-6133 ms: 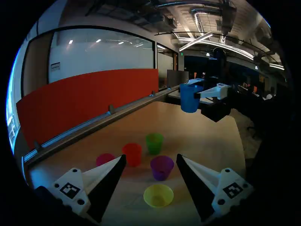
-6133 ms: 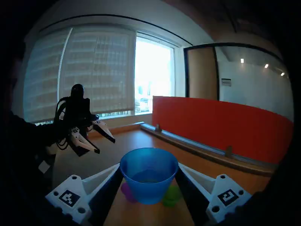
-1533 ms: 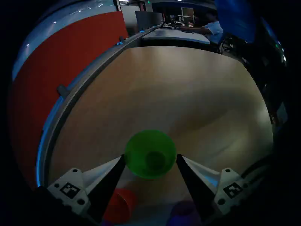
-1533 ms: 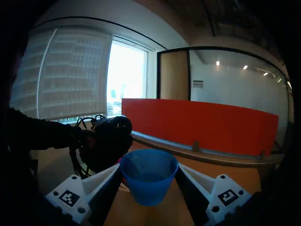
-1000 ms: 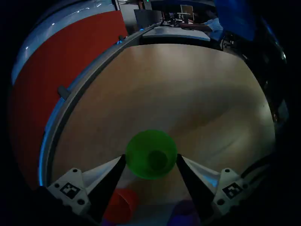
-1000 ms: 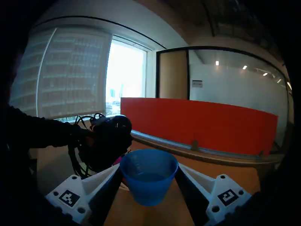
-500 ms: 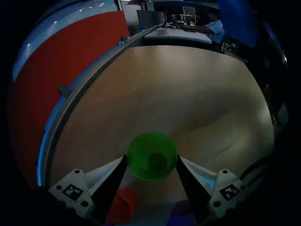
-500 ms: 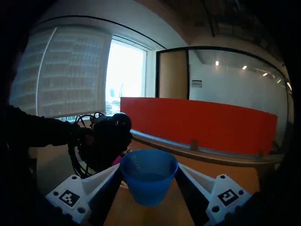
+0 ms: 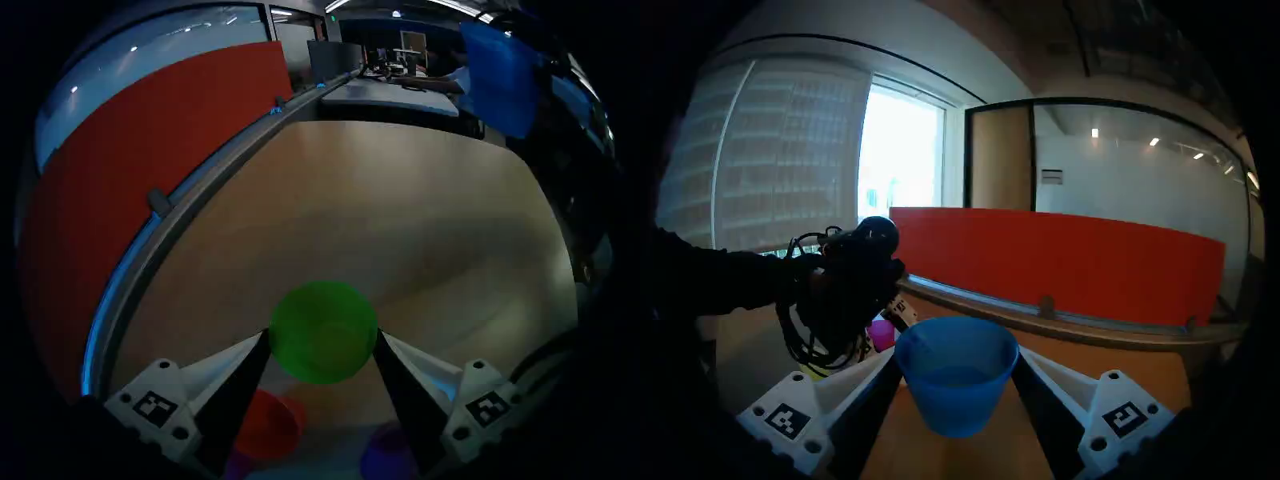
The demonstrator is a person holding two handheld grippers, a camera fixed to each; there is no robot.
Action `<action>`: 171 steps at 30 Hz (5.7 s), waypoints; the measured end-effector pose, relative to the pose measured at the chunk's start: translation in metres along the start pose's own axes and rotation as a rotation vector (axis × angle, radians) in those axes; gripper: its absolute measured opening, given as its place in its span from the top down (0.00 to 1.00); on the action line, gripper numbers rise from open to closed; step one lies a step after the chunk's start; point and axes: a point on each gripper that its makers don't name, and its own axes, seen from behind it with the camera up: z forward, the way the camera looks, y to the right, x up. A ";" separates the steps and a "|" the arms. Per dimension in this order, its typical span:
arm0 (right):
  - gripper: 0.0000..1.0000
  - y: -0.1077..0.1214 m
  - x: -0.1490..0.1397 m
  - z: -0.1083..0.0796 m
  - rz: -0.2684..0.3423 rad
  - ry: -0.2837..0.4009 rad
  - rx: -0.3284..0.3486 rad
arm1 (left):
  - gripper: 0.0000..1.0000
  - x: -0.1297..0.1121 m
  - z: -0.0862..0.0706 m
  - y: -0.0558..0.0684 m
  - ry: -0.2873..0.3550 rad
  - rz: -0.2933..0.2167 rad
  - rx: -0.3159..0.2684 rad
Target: Pour water
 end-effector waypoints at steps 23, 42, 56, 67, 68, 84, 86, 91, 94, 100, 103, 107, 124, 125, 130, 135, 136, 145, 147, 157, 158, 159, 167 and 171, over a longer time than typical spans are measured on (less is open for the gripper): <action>0.09 -0.023 0.008 0.002 -0.008 0.004 0.022 | 0.10 0.028 -0.111 -0.016 0.286 -0.099 0.141; 0.09 -0.043 0.016 0.008 -0.022 0.003 0.056 | 0.10 0.029 -0.169 -0.005 0.414 -0.155 0.179; 0.09 -0.051 0.018 0.017 -0.021 0.002 0.073 | 0.10 0.021 -0.192 0.002 0.487 -0.189 0.167; 0.09 -0.060 0.025 0.021 -0.033 0.007 0.087 | 0.10 0.014 -0.203 0.008 0.531 -0.206 0.170; 0.09 -0.061 0.025 0.021 -0.034 0.008 0.088 | 0.11 0.013 -0.205 0.009 0.535 -0.209 0.166; 0.09 -0.074 0.033 0.028 -0.048 0.014 0.115 | 0.12 -0.004 -0.224 0.018 0.581 -0.226 0.180; 0.09 -0.075 0.034 0.029 -0.050 0.015 0.119 | 0.13 -0.007 -0.226 0.021 0.582 -0.218 0.188; 0.09 -0.082 0.036 0.033 -0.057 0.018 0.135 | 0.13 -0.015 -0.228 0.029 0.586 -0.217 0.188; 0.09 -0.086 0.037 0.036 -0.062 0.018 0.144 | 0.13 -0.021 -0.229 0.031 0.589 -0.227 0.187; 0.09 -0.094 0.042 0.041 -0.075 0.018 0.164 | 0.13 -0.030 -0.231 0.037 0.602 -0.248 0.179; 0.08 -0.098 0.044 0.044 -0.083 0.018 0.173 | 0.13 -0.034 -0.232 0.039 0.611 -0.253 0.181; 0.09 -0.103 0.047 0.048 -0.096 0.019 0.183 | 0.13 -0.037 -0.234 0.043 0.621 -0.259 0.180; 0.09 -0.119 0.060 0.061 -0.147 0.024 0.223 | 0.13 -0.048 -0.240 0.062 0.648 -0.266 0.179; 0.09 -0.121 0.061 0.062 -0.154 0.025 0.226 | 0.13 -0.048 -0.240 0.063 0.650 -0.268 0.177; 0.09 -0.129 0.066 0.067 -0.194 0.030 0.241 | 0.13 -0.049 -0.239 0.067 0.653 -0.272 0.165; 0.09 -0.136 0.071 0.073 -0.227 0.038 0.256 | 0.13 -0.051 -0.238 0.072 0.651 -0.266 0.158; 0.09 -0.137 0.072 0.074 -0.233 0.040 0.258 | 0.13 -0.051 -0.238 0.073 0.651 -0.265 0.156; 0.09 -0.148 0.079 0.084 -0.291 0.054 0.275 | 0.13 -0.052 -0.238 0.078 0.656 -0.264 0.148; 0.09 -0.150 0.081 0.086 -0.307 0.058 0.276 | 0.13 -0.052 -0.238 0.080 0.658 -0.265 0.145; 0.09 -0.157 0.094 0.095 -0.394 0.091 0.276 | 0.13 -0.052 -0.238 0.085 0.664 -0.257 0.136; 0.09 -0.158 0.096 0.095 -0.402 0.093 0.275 | 0.13 -0.052 -0.238 0.086 0.665 -0.256 0.136; 0.09 -0.159 0.097 0.096 -0.412 0.096 0.274 | 0.13 -0.052 -0.238 0.086 0.665 -0.256 0.135; 0.10 -0.164 0.108 0.104 -0.483 0.112 0.272 | 0.13 -0.051 -0.239 0.088 0.679 -0.257 0.129; 0.10 -0.168 0.110 0.107 -0.529 0.116 0.277 | 0.13 -0.050 -0.240 0.091 0.683 -0.249 0.124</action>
